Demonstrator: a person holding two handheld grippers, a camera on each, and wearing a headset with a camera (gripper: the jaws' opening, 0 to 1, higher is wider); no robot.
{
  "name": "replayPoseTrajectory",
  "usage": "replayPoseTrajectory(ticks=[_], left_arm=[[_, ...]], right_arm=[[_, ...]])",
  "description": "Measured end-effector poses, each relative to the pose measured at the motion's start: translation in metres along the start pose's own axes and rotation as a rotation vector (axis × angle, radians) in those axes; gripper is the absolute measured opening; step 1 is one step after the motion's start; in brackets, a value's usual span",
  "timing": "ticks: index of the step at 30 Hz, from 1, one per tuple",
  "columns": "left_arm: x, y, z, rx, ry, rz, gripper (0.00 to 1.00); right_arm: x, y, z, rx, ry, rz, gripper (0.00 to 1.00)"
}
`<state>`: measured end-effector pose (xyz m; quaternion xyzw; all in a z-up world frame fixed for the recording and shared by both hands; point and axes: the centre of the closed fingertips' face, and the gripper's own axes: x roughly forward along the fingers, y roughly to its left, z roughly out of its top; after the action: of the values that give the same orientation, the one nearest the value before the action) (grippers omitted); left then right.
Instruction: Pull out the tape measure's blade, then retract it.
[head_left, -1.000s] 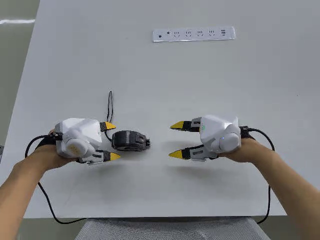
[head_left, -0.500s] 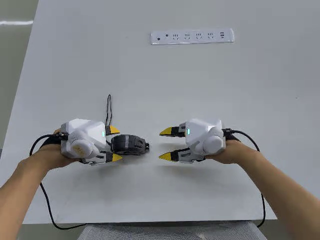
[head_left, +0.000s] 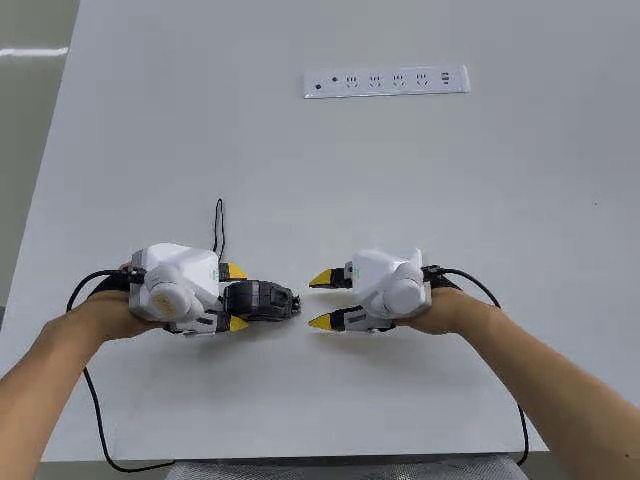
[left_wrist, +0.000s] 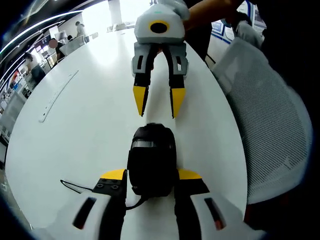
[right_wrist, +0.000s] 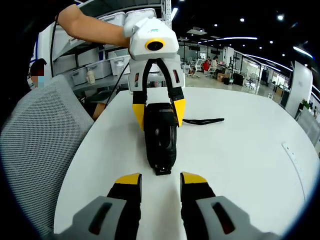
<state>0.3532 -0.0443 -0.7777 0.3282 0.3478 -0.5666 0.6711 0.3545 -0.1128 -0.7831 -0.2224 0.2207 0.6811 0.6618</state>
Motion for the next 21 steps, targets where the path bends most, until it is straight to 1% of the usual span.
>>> replayPoseTrajectory(ticks=[4, 8, 9, 10, 14, 21], left_arm=[[0.001, -0.002, -0.001, 0.004, 0.0, -0.014, 0.3], [0.002, -0.002, -0.001, 0.013, 0.001, -0.019, 0.3], [0.002, -0.002, -0.001, 0.01, 0.001, -0.02, 0.3], [0.002, -0.002, -0.002, -0.009, 0.006, -0.026, 0.3], [0.002, -0.003, -0.003, -0.005, 0.013, -0.036, 0.29], [0.002, -0.002, -0.003, -0.02, 0.029, -0.046, 0.29]], right_arm=[[0.005, 0.0, -0.002, -0.009, 0.007, 0.012, 0.3], [0.011, 0.0, -0.003, -0.015, 0.017, 0.024, 0.3], [0.012, 0.0, -0.003, -0.017, 0.019, 0.026, 0.3], [0.014, 0.0, -0.003, -0.018, 0.021, 0.03, 0.3], [0.021, -0.001, -0.004, -0.022, 0.025, 0.036, 0.29], [0.029, -0.003, -0.008, -0.026, 0.039, 0.049, 0.23]])
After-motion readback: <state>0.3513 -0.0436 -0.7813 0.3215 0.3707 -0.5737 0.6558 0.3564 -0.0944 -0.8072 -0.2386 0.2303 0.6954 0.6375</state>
